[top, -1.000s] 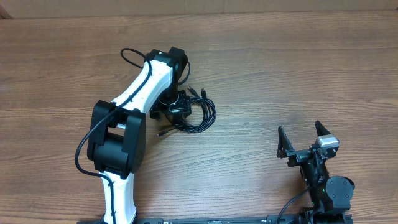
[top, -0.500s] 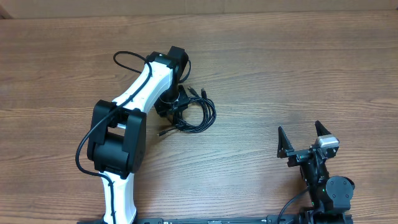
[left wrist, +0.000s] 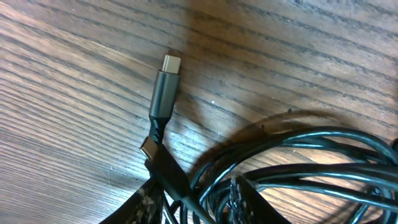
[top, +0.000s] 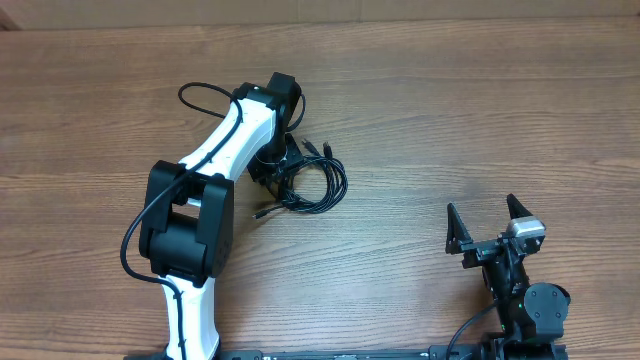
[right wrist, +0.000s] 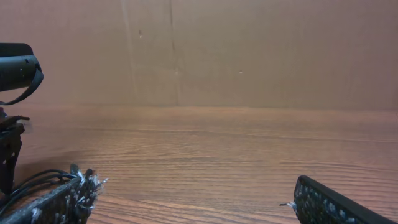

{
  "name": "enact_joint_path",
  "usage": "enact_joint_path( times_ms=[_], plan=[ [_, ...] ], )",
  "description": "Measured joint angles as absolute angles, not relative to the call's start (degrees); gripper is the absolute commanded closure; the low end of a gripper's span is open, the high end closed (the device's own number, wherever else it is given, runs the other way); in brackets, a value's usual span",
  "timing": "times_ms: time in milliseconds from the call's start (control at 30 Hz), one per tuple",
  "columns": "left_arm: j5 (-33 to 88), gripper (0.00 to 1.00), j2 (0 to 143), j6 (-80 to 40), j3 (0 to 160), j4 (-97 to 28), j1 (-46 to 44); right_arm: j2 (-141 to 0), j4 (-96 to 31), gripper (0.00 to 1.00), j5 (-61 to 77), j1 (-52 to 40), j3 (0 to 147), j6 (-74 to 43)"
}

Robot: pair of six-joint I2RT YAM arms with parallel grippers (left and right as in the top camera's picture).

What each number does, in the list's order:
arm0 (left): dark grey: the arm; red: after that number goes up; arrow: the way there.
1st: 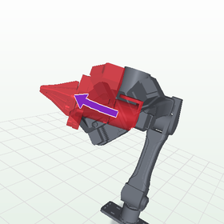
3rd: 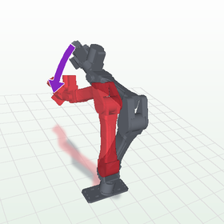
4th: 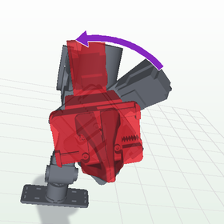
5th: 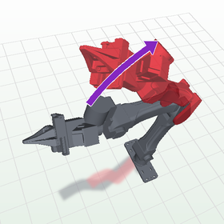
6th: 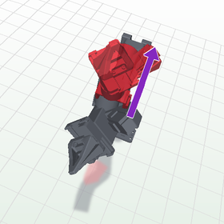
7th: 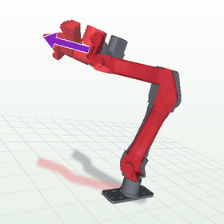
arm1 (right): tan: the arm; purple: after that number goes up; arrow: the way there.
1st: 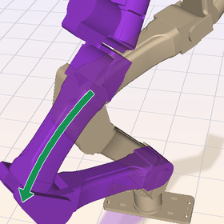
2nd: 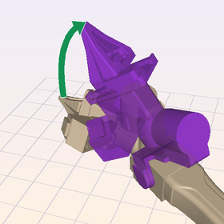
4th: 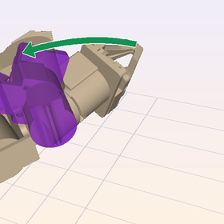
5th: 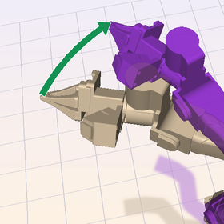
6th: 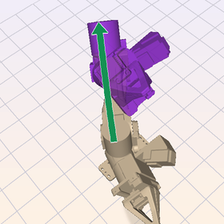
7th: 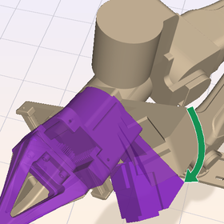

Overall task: Untangle cables
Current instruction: 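Lower the left gripper and pinch the black cable bundle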

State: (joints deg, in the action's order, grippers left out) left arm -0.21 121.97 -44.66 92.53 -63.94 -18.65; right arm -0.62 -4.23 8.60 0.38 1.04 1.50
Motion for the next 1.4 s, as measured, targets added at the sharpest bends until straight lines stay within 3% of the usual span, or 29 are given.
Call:
enact_joint_path(
  times_ms=[233,500,600,1067,1400],
  plan=[
    [-2.04,0.63,121.97,-44.69,92.51,-63.61,-18.65,-0.62,-4.21,0.0,8.58,0.38,1.04,1.5],
    [-2.11,0.83,121.97,-44.95,92.49,-63.11,-17.43,-0.62,-4.21,0.0,8.58,0.38,1.04,1.48],
    [-1.34,0.96,121.97,-45.19,92.49,-63.05,-16.97,-0.62,-4.21,0.0,8.6,0.4,1.04,1.48],
    [1.98,0.96,121.97,-44.36,92.49,-62.17,-16.86,-0.62,-4.23,0.0,8.6,0.38,1.04,1.5],
    [13.17,0.96,121.97,-32.62,92.49,-56.16,-16.86,-0.62,-4.25,0.0,8.6,0.38,1.04,1.5]
  ],
)
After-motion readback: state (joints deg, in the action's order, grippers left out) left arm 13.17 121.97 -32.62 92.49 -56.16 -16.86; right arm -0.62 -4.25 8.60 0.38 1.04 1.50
